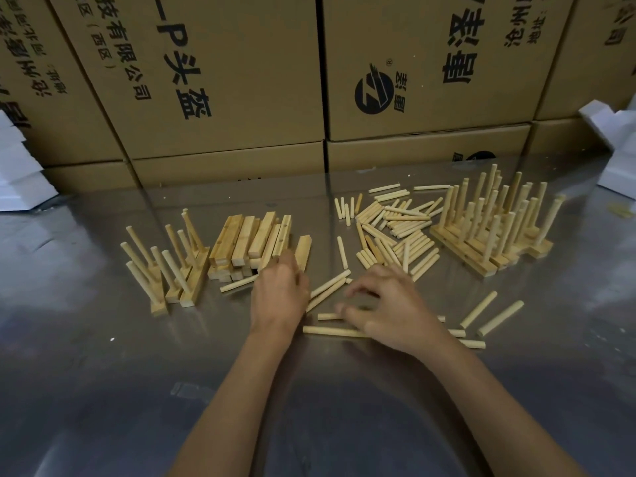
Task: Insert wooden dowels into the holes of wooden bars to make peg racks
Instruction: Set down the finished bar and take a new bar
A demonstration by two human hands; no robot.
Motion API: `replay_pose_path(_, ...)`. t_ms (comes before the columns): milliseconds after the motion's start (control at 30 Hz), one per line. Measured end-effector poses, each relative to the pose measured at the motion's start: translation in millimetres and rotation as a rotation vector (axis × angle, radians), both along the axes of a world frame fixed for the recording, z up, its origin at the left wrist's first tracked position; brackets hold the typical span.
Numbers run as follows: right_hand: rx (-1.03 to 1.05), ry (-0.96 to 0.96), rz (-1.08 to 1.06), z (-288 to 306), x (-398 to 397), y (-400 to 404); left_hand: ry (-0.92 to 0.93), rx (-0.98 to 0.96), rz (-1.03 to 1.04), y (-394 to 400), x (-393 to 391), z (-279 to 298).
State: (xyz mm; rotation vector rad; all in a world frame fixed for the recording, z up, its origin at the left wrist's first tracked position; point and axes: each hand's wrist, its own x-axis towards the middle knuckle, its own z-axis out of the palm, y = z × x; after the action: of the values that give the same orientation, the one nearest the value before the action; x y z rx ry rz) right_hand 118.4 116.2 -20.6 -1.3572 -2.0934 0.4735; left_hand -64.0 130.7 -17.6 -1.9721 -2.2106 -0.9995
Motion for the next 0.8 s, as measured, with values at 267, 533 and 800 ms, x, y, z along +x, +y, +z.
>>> replay_pose_path(267,-0.031,-0.056,0.124,6,-6,-8,-0.682,0.071,-0.027,-1,-15,14)
replay_pose_path(533,-0.022,-0.1,0.126,7,-5,-9,-1.461,-0.104,-0.327,-5,-20,27)
replay_pose_path(800,-0.315,0.633,0.03,25,-5,-10,-1.439,-0.178,-0.402,-4,-23,24)
